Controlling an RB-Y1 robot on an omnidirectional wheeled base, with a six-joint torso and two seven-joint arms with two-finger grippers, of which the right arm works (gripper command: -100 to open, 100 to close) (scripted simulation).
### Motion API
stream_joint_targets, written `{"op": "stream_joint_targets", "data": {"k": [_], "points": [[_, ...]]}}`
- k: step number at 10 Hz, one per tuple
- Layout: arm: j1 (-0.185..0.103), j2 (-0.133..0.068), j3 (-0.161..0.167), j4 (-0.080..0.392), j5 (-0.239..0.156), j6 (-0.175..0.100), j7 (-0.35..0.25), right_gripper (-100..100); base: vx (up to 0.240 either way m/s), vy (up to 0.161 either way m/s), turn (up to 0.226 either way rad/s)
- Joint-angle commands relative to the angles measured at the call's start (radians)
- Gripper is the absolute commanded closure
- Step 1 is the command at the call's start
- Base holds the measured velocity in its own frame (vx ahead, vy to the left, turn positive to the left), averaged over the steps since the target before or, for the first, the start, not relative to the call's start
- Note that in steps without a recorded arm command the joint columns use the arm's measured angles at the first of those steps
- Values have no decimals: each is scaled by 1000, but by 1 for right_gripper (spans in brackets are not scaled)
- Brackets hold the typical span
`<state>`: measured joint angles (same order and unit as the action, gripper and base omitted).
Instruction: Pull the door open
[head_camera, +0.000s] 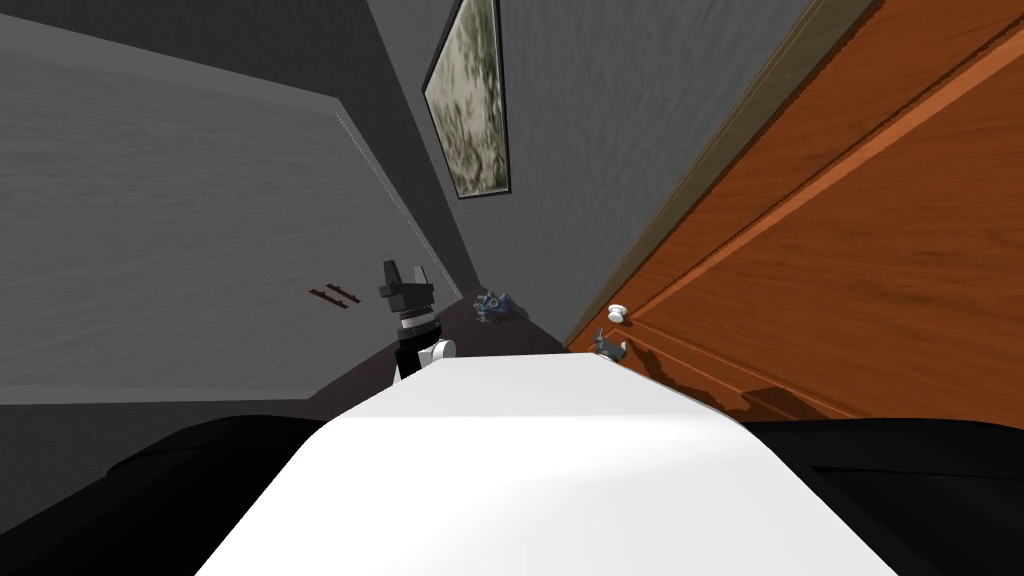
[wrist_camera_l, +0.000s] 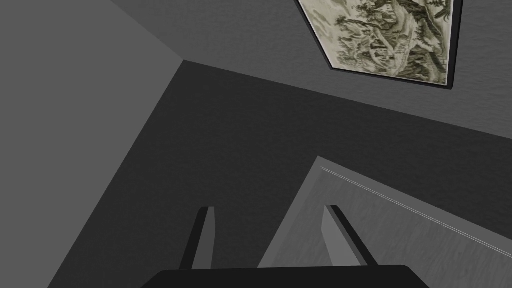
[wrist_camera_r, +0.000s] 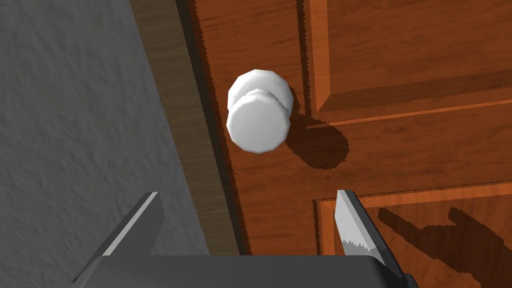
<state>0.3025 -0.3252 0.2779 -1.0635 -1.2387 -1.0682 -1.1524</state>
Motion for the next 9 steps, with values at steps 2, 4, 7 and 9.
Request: {"op": "stream_joint_targets", "data": {"k": [2,4,7,9], "points": [[3,-26,3,24,8,2,-51,-100,155,10,-44],[3,-46,5,48,15,3,-89,-100,108,-22,-24],[3,-80,10,89,27,4,-155,-100,89,-6,-43],[2,-103,13,117,35,5,-199,-100,93,-8,-39]]}}
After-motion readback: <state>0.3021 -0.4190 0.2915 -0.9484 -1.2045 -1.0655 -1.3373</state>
